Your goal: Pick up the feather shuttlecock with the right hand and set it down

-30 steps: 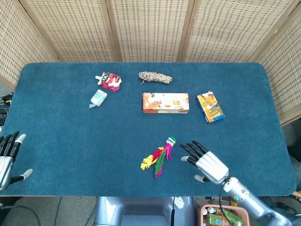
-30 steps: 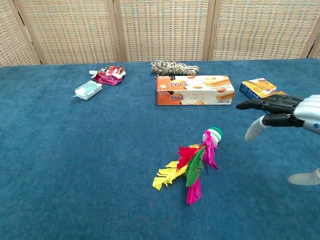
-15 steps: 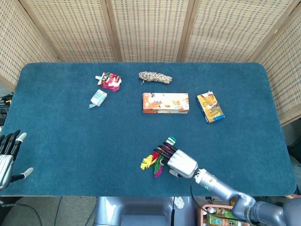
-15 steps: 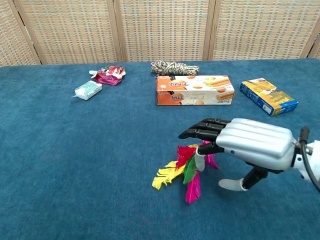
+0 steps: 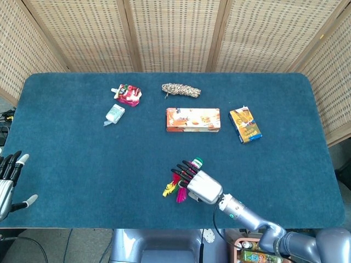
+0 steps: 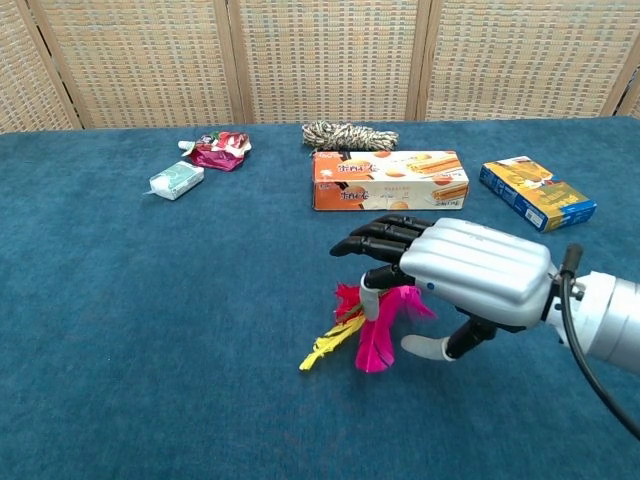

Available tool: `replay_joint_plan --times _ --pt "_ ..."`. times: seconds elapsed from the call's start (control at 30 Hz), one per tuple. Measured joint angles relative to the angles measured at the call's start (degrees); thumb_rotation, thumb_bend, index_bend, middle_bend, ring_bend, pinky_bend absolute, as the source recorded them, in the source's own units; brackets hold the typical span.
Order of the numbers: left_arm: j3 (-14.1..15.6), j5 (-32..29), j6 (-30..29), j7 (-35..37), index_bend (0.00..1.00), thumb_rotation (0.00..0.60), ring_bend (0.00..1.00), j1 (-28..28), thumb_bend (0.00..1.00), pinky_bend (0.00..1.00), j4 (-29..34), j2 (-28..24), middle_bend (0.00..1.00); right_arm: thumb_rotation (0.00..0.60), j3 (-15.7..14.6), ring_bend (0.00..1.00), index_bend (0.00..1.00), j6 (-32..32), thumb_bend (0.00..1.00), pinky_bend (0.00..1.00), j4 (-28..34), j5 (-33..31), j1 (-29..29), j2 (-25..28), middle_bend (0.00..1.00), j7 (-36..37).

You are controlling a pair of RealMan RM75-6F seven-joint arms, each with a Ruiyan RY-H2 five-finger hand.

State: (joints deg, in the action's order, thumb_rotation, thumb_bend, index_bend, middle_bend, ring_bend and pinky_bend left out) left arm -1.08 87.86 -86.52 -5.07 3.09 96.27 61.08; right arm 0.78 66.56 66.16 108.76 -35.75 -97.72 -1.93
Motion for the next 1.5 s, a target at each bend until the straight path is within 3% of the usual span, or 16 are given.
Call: replay_joint_plan --times 0.47,1.23,1.5 --pt "0.2 -0.3 0.8 -0.9 0.0 0.6 0.0 0.3 0.0 0.0 0.5 0.1 0.0 0.6 -2.1 0.0 0.42 3.6 0.33 0.0 5.5 -1.4 1.2 5.9 0.07 -1.4" --pt "0.0 -0.7 0.8 0.0 0.0 0.6 0.0 0.4 0.0 0.0 0.6 -0.4 0.0 0.6 -3.2 0.0 0.48 1.3 0.34 0.0 0.2 -3.1 -1.1 -2.0 0.08 -3.3" --pt "0.0 -0.9 0.8 0.0 0.0 0.6 0.0 0.4 0.0 0.0 0.7 -0.4 0.0 0.6 -3.0 0.0 0.53 1.8 0.43 0.0 -0.5 -3.9 -1.4 -2.8 0.09 -2.7"
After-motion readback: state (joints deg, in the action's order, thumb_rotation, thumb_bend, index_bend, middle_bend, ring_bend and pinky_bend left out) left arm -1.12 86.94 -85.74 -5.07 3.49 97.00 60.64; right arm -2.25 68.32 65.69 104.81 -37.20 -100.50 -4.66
